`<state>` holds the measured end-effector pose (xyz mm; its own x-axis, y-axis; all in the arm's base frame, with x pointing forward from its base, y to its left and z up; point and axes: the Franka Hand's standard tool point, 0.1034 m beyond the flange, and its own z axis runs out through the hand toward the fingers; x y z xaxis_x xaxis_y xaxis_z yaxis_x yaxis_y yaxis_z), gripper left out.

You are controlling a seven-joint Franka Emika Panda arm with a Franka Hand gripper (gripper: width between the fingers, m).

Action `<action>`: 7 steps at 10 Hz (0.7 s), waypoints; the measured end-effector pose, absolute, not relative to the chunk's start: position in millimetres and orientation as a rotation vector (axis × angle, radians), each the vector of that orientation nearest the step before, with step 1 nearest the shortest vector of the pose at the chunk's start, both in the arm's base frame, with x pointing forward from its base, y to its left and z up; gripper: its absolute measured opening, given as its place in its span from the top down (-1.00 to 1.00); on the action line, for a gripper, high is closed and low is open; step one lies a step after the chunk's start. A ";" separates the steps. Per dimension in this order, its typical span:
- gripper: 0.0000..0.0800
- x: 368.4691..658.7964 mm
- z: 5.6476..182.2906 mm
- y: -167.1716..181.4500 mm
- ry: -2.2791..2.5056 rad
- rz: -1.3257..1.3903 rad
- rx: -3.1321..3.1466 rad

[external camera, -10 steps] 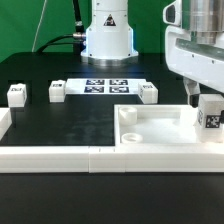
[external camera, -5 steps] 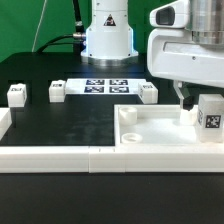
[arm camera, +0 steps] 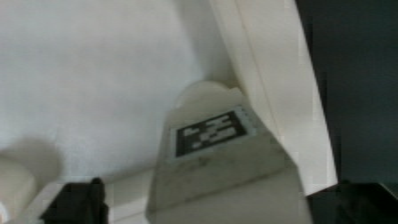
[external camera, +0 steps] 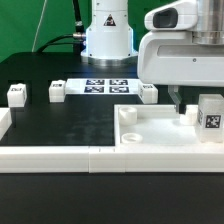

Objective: Assemble one leg

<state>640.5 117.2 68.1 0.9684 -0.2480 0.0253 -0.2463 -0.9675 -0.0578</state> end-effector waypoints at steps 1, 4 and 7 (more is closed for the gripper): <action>-0.62 640.4 68.0 116.8 0.326 -0.051 -3.072; 0.02 640.6 68.0 115.4 0.245 -0.054 -3.085; 0.28 640.6 67.9 115.3 0.245 -0.054 -3.085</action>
Offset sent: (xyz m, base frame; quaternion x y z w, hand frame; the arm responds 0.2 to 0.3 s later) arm 0.0000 0.0000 0.0000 0.0000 0.0000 0.0000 1.0000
